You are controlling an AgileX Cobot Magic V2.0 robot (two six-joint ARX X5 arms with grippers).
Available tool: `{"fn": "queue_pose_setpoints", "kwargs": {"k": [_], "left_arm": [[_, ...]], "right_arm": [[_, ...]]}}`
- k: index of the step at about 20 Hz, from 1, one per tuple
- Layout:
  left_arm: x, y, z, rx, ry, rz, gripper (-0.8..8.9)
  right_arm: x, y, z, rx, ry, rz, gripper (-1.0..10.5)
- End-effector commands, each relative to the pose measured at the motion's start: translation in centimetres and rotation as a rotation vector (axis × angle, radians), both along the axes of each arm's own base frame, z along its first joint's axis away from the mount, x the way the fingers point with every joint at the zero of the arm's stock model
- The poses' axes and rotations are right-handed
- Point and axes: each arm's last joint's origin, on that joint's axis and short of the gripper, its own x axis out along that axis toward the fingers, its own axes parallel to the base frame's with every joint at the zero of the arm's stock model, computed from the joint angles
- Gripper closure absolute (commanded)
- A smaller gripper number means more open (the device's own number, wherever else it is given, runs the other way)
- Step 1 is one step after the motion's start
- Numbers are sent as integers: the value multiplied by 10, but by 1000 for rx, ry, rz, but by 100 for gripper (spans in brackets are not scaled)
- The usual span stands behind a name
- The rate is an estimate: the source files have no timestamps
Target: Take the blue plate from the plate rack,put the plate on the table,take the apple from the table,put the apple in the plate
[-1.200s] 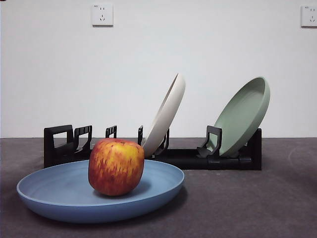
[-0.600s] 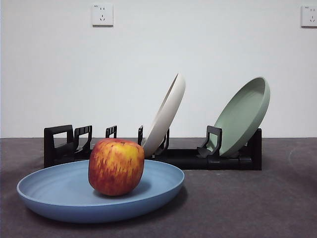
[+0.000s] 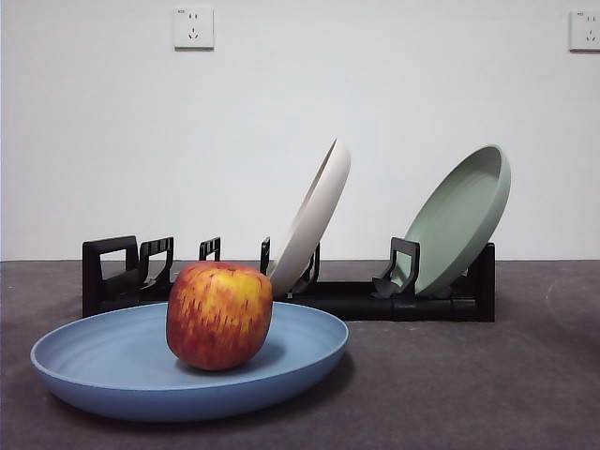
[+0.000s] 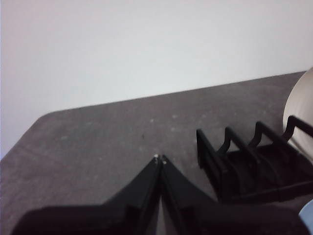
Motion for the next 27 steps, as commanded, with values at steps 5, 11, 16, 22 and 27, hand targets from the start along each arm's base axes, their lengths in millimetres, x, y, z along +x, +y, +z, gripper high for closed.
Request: {"fn": "queue_pose_setpoints", "kwargs": {"k": [5, 11, 16, 22, 27], "left_arm": [[-3, 5, -31, -21, 7, 48, 817], [-4, 6, -52, -24, 78, 62, 817], [-7, 6, -59, -22, 145, 66, 817], [-7, 7, -59, -31, 142, 71, 817], [-7, 7, -59, -31, 142, 71, 817]], "right_arm": [[0, 0, -1, 8, 2, -6, 946], [0, 0, -1, 9, 2, -6, 946], [0, 0, -1, 8, 2, -6, 946], [0, 0, -1, 8, 2, -6, 946], [0, 0, -1, 8, 2, -6, 946]]}}
